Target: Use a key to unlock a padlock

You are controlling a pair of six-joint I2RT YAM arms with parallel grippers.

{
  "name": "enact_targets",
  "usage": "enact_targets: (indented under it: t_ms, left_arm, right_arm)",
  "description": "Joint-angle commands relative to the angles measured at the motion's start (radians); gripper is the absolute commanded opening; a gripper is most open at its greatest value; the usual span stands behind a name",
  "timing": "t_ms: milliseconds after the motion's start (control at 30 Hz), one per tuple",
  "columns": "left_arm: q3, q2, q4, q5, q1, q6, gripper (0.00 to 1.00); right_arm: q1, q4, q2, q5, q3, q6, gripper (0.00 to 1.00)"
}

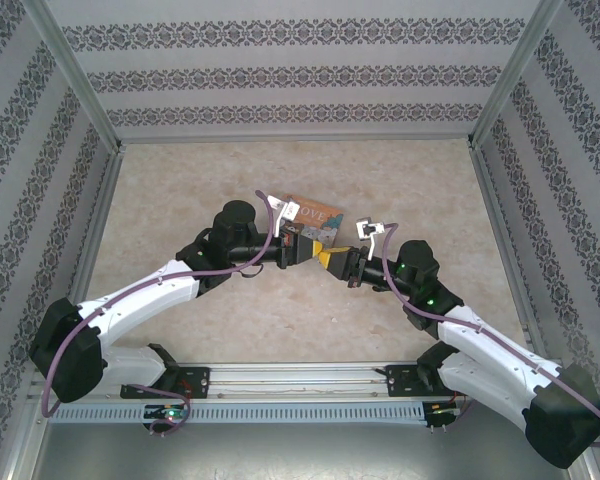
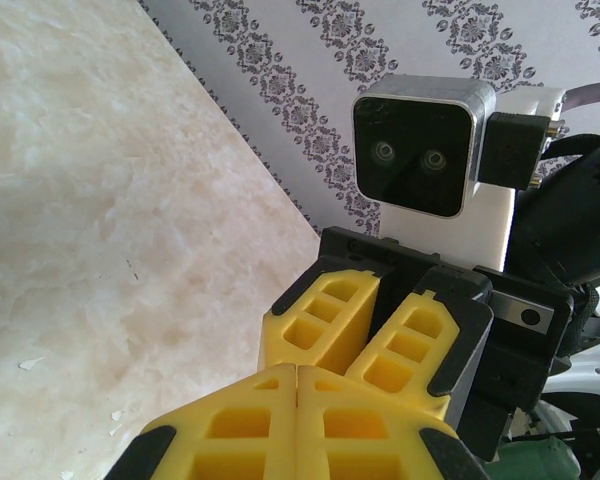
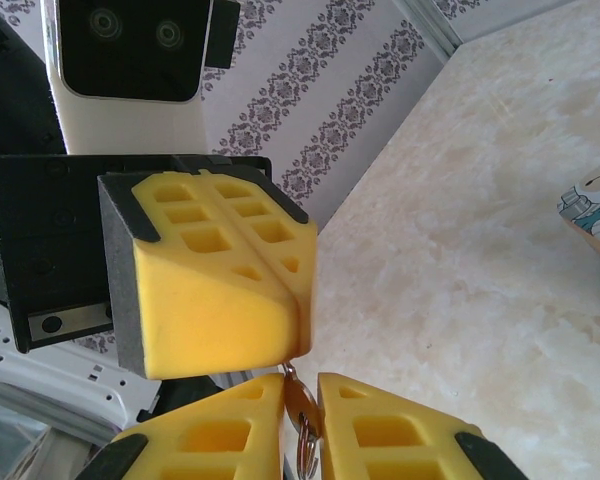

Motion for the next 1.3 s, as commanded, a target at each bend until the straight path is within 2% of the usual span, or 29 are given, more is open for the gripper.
enact_targets:
  t_ms: [0, 1133, 1267]
  left_arm:
    - [0.009, -0.009, 0.046, -0.006, -0.006, -0.003, 0.00]
    - [0.009, -0.015, 0.009, -0.048, -0.006, 0.016, 0.00]
    - [0.011, -0.015, 0.006, -0.050, -0.006, 0.017, 0.00]
  right_arm:
    - [0.015, 0.031, -0.003, -0.007, 0.018, 0.003, 0.16]
    - [0.019, 0.022, 0.014, -0.006, 0.012, 0.010, 0.17]
    - [0.019, 0.020, 0.015, -0.010, 0.013, 0.010, 0.10]
